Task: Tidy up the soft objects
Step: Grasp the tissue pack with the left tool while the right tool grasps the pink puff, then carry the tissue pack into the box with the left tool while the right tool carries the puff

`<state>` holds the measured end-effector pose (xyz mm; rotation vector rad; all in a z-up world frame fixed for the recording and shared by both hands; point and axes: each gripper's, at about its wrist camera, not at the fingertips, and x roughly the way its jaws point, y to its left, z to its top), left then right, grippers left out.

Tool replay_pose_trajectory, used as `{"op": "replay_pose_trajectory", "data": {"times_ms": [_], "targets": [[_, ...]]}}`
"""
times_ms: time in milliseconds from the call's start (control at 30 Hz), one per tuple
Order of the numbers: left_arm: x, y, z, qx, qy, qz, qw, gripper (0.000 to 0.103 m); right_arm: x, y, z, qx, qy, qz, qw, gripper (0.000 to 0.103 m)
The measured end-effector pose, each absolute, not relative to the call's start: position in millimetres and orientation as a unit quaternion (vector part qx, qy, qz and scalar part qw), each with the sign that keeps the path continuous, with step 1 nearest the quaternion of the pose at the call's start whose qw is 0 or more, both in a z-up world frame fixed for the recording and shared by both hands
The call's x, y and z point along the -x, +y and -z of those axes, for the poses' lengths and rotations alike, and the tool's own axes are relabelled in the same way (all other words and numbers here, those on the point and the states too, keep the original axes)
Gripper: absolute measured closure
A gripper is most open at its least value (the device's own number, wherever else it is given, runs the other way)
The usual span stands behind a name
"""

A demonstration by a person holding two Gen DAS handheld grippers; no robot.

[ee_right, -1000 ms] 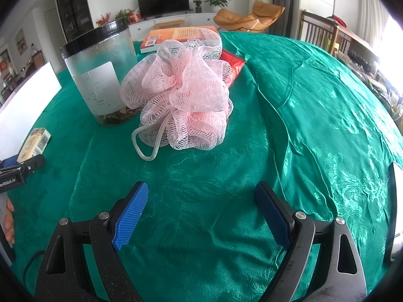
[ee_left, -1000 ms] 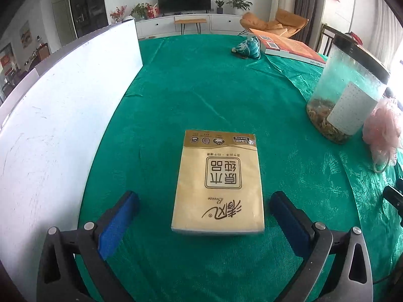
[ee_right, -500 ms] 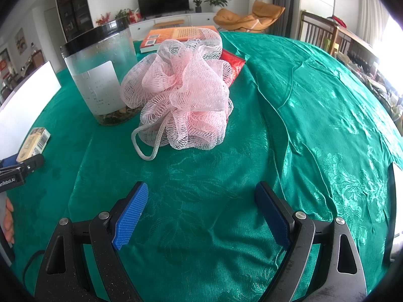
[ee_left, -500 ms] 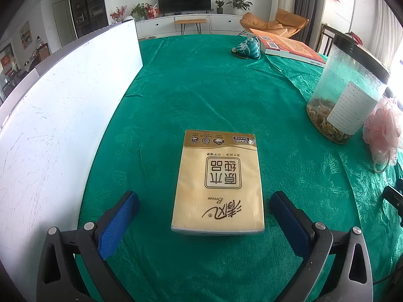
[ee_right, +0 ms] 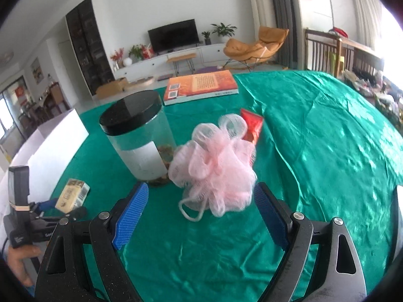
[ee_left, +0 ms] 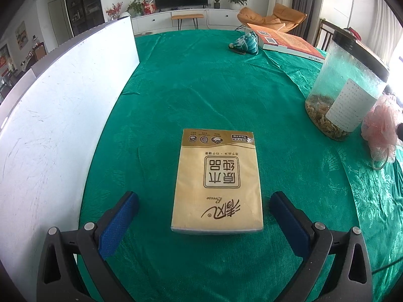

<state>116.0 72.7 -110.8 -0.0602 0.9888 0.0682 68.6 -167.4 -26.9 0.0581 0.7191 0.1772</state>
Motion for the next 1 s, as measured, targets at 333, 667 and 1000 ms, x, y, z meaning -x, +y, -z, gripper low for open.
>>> {"op": "replay_pose_trajectory", "data": {"times_ms": [333,667,1000], "targets": [[-99,84,96,0.079,0.443,0.015,0.893,0.049,-89,-195,41,-0.054,0.405,-0.062,0.91,0.082],[-41,112,16,0.156,0.366,0.075,0.914,0.049,-4,-177,-40,-0.076,0.33,-0.147,0.929,0.082],[40,263,-32,0.119,0.331,-0.147,0.925,0.048,22,33,-98,-0.076,0.301,-0.406,0.859,0.082]]}}
